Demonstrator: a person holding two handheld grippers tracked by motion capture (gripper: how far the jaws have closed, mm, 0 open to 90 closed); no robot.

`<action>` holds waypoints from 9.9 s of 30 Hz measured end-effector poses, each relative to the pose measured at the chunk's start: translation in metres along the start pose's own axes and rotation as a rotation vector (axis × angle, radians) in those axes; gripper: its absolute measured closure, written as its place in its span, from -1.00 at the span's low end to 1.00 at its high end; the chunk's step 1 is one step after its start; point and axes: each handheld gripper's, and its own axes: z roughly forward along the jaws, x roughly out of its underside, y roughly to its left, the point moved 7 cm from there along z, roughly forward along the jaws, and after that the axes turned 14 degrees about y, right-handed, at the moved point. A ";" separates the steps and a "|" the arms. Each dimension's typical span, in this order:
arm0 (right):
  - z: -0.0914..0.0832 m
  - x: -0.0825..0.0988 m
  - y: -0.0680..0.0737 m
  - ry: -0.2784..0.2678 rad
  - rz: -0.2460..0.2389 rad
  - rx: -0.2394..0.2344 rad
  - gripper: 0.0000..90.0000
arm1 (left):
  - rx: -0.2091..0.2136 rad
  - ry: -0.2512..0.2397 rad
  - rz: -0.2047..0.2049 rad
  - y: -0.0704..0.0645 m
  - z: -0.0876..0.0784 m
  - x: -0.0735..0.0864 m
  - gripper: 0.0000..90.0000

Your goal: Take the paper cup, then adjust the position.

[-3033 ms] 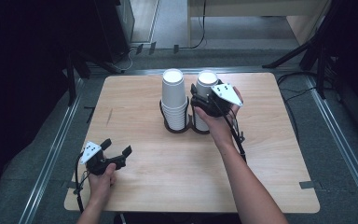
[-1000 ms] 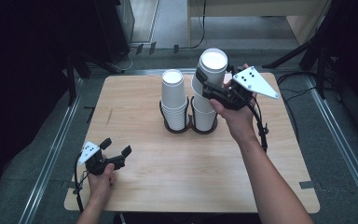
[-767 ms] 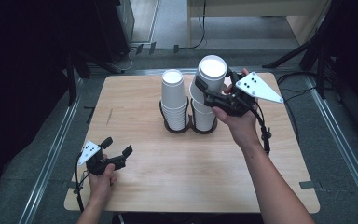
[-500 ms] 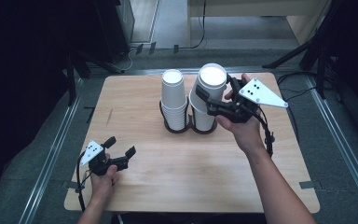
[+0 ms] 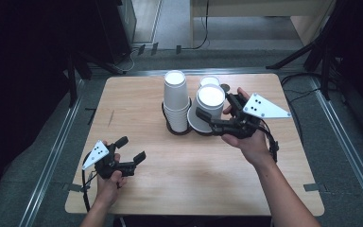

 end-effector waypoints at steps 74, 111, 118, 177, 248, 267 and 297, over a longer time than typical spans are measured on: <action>0.031 0.029 0.076 0.036 0.042 -0.343 -0.51 | 0.397 -0.093 0.180 -0.112 0.043 -0.059 -1.00; 0.029 0.038 0.073 0.097 0.033 -0.338 -0.59 | 0.349 -0.084 0.234 -0.109 0.039 -0.058 -0.86; 0.027 0.039 0.073 0.120 0.025 -0.333 -0.70 | 0.342 -0.077 0.240 -0.106 0.036 -0.058 -0.86; 0.007 0.026 0.067 0.801 -0.394 -0.339 -0.74 | 0.327 0.252 0.453 -0.094 0.046 -0.041 -0.84; 0.005 0.027 0.046 0.515 -0.179 -0.329 -0.49 | 0.416 0.040 0.152 -0.084 0.046 -0.036 -1.00; 0.005 0.045 0.045 0.315 -0.048 -0.369 -0.49 | 0.452 -0.067 0.112 -0.091 0.043 -0.047 -1.00; 0.009 0.064 0.054 0.274 0.014 -0.453 -0.49 | 0.519 -0.127 0.106 -0.096 0.036 -0.055 -1.00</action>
